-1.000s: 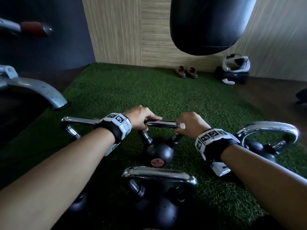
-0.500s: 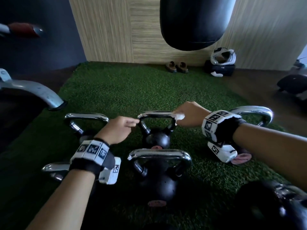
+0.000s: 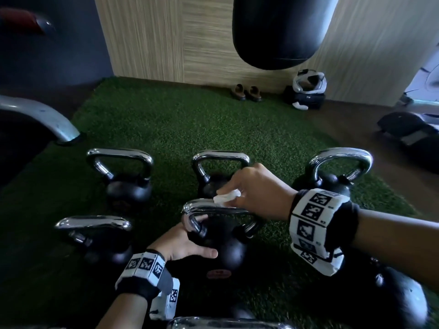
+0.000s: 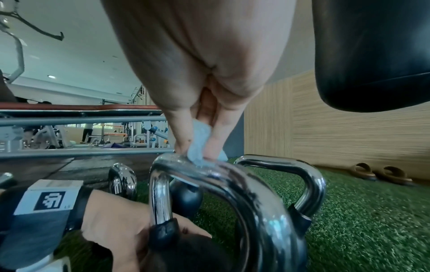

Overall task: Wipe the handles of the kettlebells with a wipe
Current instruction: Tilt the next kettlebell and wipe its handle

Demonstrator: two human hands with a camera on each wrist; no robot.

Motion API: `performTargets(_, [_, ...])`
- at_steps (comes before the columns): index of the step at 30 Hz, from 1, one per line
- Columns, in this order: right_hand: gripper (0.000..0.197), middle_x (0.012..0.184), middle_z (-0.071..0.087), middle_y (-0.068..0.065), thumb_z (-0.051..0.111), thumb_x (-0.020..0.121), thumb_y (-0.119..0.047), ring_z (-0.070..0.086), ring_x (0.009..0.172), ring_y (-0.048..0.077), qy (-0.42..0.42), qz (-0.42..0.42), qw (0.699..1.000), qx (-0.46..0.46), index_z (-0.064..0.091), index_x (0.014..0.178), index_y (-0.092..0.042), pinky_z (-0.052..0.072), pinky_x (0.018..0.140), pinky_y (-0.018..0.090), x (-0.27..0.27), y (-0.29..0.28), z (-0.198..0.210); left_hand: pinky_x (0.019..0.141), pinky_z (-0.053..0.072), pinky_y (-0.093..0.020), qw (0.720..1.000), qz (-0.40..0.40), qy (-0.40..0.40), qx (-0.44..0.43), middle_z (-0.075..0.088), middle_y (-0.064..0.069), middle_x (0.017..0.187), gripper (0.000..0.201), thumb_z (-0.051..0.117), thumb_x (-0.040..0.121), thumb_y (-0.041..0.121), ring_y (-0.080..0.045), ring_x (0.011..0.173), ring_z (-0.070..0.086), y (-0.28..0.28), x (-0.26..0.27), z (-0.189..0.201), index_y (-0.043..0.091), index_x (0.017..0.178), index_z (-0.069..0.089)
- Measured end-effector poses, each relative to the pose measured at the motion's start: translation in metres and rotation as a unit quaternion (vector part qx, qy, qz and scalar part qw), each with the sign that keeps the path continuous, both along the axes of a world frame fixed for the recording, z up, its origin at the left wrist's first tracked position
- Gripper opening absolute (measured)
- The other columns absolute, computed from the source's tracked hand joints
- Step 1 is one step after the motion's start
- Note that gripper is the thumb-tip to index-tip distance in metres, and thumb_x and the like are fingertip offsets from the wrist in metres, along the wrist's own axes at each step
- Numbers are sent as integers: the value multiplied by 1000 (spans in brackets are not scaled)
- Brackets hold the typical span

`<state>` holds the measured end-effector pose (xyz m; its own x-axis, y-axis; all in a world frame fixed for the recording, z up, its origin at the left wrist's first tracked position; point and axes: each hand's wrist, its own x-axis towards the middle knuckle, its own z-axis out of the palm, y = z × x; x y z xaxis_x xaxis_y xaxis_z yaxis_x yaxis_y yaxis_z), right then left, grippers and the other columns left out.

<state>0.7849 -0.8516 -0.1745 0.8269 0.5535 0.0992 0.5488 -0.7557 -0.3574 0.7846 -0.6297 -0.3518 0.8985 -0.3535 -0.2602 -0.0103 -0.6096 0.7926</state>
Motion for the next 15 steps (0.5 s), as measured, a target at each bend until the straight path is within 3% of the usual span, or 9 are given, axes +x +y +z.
performTargets(1, [19,102,79,-8,79,86,-17,54,71,-18,-9,3,1000,-6,82,105,-23,33,70,-5,-1,3,-2,112,26,-15,1000,-3,1,12,36,30,140,133,80,29,85,3,135,36,-2,-1,2,44,150,42])
performTargets(3, [17,102,79,-6,77,88,-16,54,82,-11,-29,8,999,-37,83,103,-24,36,77,-2,-3,6,-5,112,24,-14,1000,2,13,28,32,25,143,129,87,41,74,2,136,34,-5,-2,6,38,154,39])
performTargets(5, [17,100,78,-5,78,87,-18,65,91,3,-27,-6,998,-62,83,101,-25,50,88,15,-5,1,-5,110,23,-12,999,11,20,32,32,24,144,117,93,54,59,2,136,34,-7,-3,10,37,155,39])
performTargets(7, [18,98,79,-4,83,81,-22,72,92,11,-7,-40,996,-74,82,99,-25,57,90,29,-4,-10,-3,111,23,-12,999,19,24,33,34,22,148,112,95,59,53,2,135,34,-6,-2,10,39,154,39])
performTargets(9, [23,97,78,-6,88,76,-26,72,92,11,8,-68,994,-82,82,98,-26,57,89,29,-1,-20,-1,114,24,-15,999,24,27,33,33,21,153,114,95,57,56,1,138,34,-6,-1,7,41,154,38])
performTargets(12, [23,96,79,-6,88,76,-26,72,91,11,6,-71,996,-62,82,98,-25,58,88,29,0,-16,-4,116,24,-19,999,33,28,31,26,23,145,113,95,57,56,1,135,30,-5,-1,5,42,154,39])
performTargets(15, [21,99,78,-3,83,81,-21,73,94,16,-1,-67,997,-49,81,102,-25,58,90,33,-7,-9,-11,119,24,-21,999,36,33,19,28,24,145,129,90,38,76,-2,141,31,-4,-1,2,46,152,40])
